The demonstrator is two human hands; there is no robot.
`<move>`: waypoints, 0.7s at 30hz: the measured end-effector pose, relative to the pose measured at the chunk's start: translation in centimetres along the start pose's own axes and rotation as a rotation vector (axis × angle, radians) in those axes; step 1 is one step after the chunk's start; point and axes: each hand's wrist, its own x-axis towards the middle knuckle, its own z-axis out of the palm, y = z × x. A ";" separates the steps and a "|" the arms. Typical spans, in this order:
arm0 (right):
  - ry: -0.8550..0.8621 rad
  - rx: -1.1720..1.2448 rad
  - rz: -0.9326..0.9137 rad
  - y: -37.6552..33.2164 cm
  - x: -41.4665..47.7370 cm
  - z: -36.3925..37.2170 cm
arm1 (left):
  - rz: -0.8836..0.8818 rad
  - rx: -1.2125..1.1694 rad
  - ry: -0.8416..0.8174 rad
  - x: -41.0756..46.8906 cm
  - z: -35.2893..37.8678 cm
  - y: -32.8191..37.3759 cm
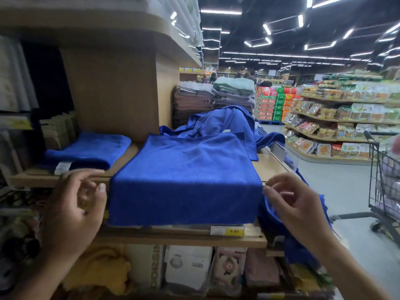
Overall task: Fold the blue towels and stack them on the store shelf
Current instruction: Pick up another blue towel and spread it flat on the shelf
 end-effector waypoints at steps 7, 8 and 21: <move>-0.158 -0.221 0.225 1.4 17.6 2.4 | -0.087 0.236 -0.401 16.5 8.4 1.5; -0.169 -0.225 0.310 2.4 19.2 2.9 | -0.153 0.332 -0.480 17.8 9.7 0.8; -0.216 0.003 0.539 6.5 22.8 5.2 | -0.561 0.294 -0.704 21.6 16.6 -3.4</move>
